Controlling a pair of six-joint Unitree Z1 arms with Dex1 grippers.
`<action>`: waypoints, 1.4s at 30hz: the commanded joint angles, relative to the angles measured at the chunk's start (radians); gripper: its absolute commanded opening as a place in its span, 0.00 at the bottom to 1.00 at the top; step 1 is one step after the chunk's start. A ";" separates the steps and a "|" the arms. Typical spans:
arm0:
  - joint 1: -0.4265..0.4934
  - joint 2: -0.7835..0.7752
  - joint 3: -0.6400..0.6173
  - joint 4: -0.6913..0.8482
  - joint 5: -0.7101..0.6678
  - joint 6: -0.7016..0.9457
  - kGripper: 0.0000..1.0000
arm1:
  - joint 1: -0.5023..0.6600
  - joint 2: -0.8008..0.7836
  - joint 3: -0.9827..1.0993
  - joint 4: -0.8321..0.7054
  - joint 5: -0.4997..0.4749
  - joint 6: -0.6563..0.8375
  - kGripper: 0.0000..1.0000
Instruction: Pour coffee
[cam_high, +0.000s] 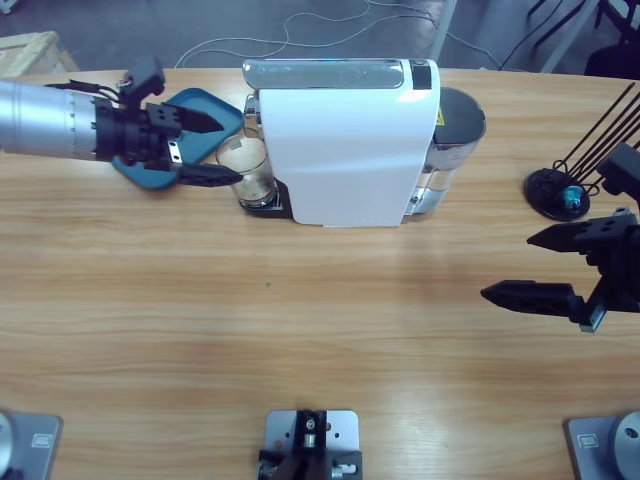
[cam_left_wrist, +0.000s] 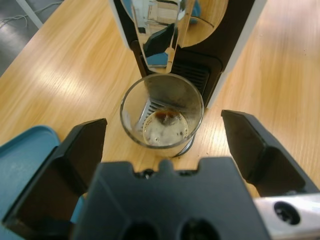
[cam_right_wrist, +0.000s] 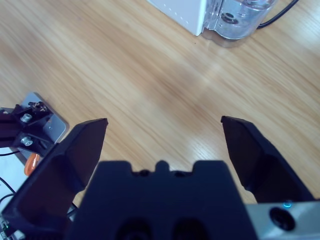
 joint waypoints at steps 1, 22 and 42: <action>-0.016 0.080 -0.022 -0.013 -0.004 0.006 1.00 | -0.010 0.047 -0.013 0.016 0.024 0.005 1.00; -0.039 0.139 -0.054 -0.012 0.036 -0.001 1.00 | -0.010 0.063 -0.018 0.021 0.042 0.005 1.00; -0.048 0.153 -0.062 -0.012 0.029 0.004 0.44 | -0.010 0.036 -0.015 0.024 0.041 0.005 1.00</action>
